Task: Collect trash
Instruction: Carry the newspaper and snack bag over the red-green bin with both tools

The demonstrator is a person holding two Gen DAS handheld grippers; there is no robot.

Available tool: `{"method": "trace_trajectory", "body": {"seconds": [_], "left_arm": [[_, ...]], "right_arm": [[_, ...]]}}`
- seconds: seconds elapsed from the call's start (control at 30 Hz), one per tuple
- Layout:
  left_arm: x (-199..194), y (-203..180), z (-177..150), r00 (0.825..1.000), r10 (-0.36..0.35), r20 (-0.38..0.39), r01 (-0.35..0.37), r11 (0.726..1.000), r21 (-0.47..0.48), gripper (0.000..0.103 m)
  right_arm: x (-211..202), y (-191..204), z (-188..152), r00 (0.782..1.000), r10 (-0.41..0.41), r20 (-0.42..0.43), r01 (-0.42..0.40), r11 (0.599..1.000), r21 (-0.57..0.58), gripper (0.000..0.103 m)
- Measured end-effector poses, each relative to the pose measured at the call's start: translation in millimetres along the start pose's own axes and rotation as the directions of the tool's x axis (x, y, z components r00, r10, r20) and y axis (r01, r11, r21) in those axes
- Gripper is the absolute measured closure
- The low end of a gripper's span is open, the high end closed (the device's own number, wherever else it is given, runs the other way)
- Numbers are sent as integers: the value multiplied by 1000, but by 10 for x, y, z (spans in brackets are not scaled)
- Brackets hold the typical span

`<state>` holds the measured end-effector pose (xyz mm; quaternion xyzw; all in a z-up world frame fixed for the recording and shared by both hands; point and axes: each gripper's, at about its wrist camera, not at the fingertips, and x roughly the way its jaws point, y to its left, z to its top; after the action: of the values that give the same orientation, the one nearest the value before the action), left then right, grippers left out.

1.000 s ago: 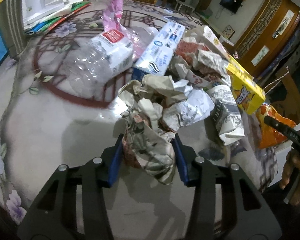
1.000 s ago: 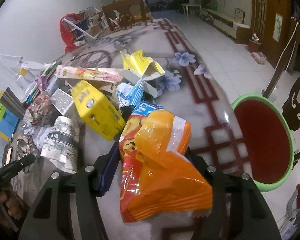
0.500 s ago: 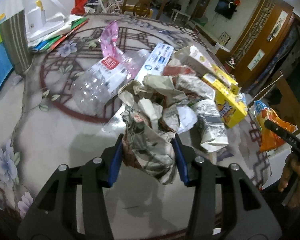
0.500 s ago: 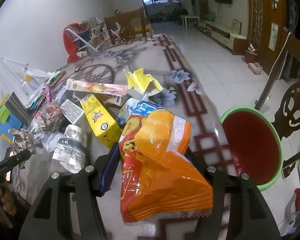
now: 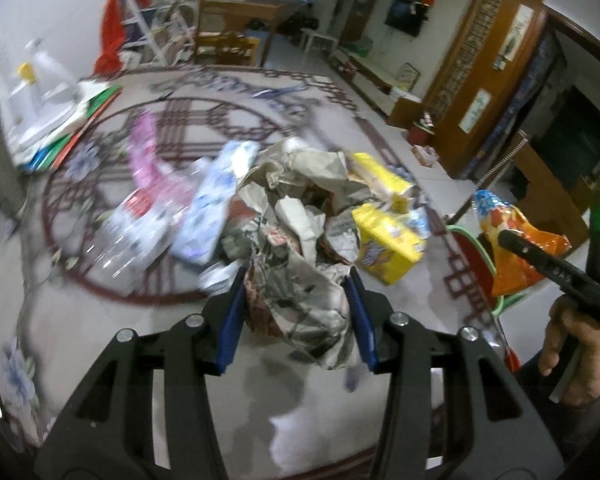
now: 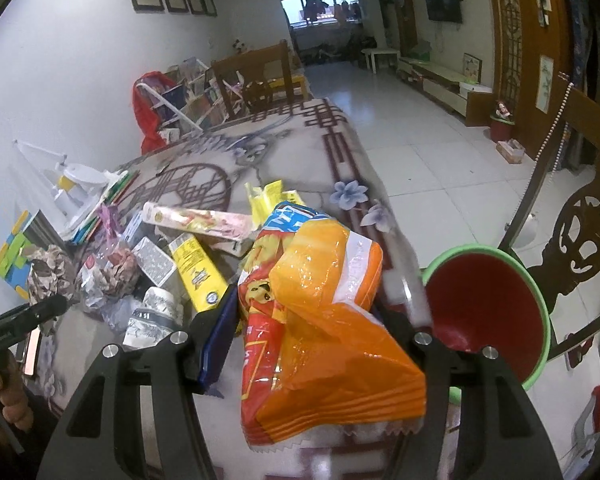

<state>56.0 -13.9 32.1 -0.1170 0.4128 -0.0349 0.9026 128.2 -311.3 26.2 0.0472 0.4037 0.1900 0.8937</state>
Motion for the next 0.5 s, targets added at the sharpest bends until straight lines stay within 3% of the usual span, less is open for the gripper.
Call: {"method": "trace_trajectory", "body": {"seconds": [0.27, 0.5], "left_arm": [[347, -720, 250, 990, -135, -46, 140, 984, 110, 57], [734, -1416, 486, 958, -265, -107, 281, 944, 176, 57]], "right_arm": [[-210, -416, 150, 998, -55, 28, 55, 998, 20, 44], [-359, -972, 233, 992, -118, 45, 114, 990, 80, 44]]}}
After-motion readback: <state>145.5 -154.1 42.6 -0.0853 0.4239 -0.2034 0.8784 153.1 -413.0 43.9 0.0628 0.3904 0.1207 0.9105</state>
